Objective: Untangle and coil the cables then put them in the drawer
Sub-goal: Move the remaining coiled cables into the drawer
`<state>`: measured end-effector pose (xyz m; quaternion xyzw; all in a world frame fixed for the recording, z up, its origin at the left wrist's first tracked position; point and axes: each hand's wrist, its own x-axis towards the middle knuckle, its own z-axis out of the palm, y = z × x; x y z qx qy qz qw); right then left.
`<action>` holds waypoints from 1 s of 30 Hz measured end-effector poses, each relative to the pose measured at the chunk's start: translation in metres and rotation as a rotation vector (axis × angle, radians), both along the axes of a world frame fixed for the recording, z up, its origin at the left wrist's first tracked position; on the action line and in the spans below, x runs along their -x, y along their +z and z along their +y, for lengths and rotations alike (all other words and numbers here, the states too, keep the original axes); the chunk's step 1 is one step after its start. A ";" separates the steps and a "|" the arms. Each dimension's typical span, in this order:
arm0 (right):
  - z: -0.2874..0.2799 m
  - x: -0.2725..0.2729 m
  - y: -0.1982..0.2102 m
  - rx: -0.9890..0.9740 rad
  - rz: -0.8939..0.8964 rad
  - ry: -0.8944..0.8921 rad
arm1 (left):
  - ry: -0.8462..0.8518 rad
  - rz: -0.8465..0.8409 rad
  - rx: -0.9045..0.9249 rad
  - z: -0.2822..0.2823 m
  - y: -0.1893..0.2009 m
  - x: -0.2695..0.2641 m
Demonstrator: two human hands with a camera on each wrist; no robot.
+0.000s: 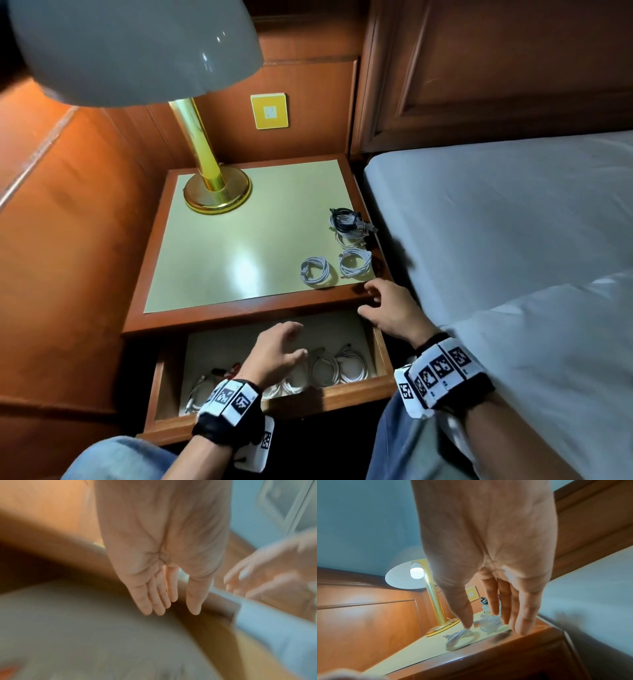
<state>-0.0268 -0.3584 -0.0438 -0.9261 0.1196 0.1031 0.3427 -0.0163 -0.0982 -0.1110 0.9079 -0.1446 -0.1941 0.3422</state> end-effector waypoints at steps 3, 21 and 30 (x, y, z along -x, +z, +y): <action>-0.008 -0.009 0.007 0.043 -0.092 -0.044 | 0.060 -0.089 0.114 -0.002 0.028 -0.012; 0.000 -0.071 -0.016 0.301 -0.078 0.077 | 0.051 -0.166 -0.103 -0.065 0.034 -0.106; 0.001 -0.072 -0.017 0.309 -0.111 0.106 | 0.073 -0.121 -0.081 -0.058 0.035 -0.098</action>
